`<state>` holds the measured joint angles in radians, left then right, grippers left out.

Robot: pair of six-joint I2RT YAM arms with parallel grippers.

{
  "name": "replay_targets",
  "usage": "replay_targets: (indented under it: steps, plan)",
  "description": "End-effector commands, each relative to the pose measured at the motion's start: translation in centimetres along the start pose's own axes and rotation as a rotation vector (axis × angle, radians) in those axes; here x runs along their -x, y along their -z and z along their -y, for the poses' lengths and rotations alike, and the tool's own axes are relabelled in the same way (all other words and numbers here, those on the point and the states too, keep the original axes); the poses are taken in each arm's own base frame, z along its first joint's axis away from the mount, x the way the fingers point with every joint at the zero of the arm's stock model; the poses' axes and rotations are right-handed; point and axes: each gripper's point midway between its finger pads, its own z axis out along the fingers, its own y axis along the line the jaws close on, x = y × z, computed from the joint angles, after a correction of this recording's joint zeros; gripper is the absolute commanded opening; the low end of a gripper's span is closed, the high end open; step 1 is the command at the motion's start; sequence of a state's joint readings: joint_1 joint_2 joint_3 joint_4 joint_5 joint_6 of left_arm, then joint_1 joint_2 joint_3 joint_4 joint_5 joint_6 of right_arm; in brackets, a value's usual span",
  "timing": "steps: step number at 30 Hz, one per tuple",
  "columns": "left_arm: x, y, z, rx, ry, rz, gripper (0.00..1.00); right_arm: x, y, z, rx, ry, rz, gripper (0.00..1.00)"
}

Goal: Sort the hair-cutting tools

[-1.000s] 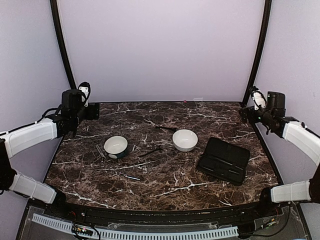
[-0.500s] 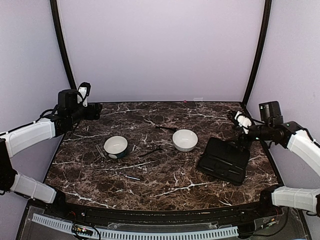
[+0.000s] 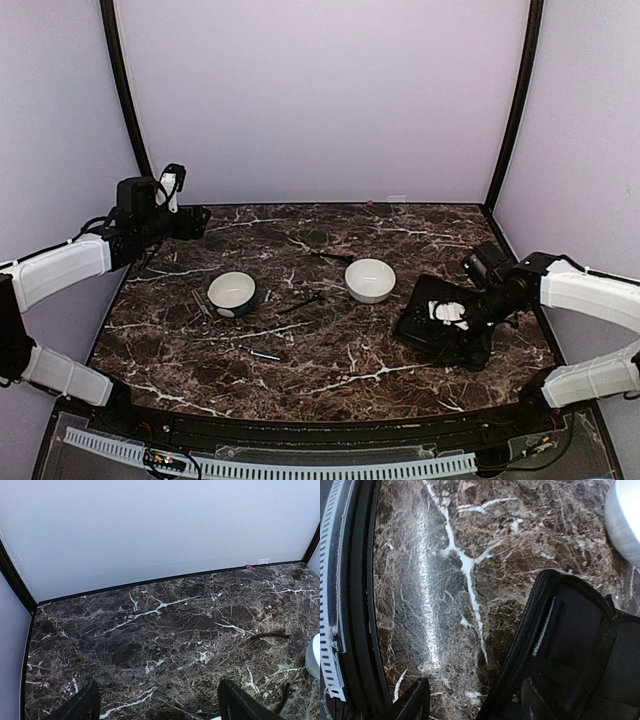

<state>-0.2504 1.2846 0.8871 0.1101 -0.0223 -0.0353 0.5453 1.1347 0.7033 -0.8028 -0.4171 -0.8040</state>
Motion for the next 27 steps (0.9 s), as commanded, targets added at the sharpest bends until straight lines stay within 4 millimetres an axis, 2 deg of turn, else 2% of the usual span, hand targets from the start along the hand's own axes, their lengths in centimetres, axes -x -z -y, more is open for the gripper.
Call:
replay_targets:
  steps: [1,10,15,17,18,21,27]
  plan:
    - [1.0,-0.1,0.3,-0.025,0.013,0.005,0.83,-2.1,-1.3,-0.3,0.024,-0.008,-0.111,0.59]
    - [0.9,-0.3,0.8,-0.058,0.021,-0.004,0.82,-2.5,-2.6,1.3,-0.031,-0.032,-0.133,0.54]
    - [0.9,-0.3,1.0,-0.068,0.026,-0.005,0.82,-3.0,-3.7,2.1,-0.045,-0.044,-0.167,0.43]
    - [1.1,-0.2,1.1,-0.074,0.028,-0.003,0.82,-3.2,-4.2,2.2,-0.042,-0.04,-0.184,0.33]
    - [1.1,-0.2,1.2,-0.076,0.029,-0.004,0.82,-3.3,-4.4,2.0,-0.034,-0.039,-0.196,0.27]
    - [1.1,-0.2,1.2,-0.079,0.028,-0.006,0.82,-3.2,-5.0,0.6,0.001,0.003,-0.212,0.15]
    - [1.3,-0.1,1.2,-0.079,0.025,-0.003,0.82,-3.1,-5.7,-2.5,0.061,0.124,-0.209,0.04]
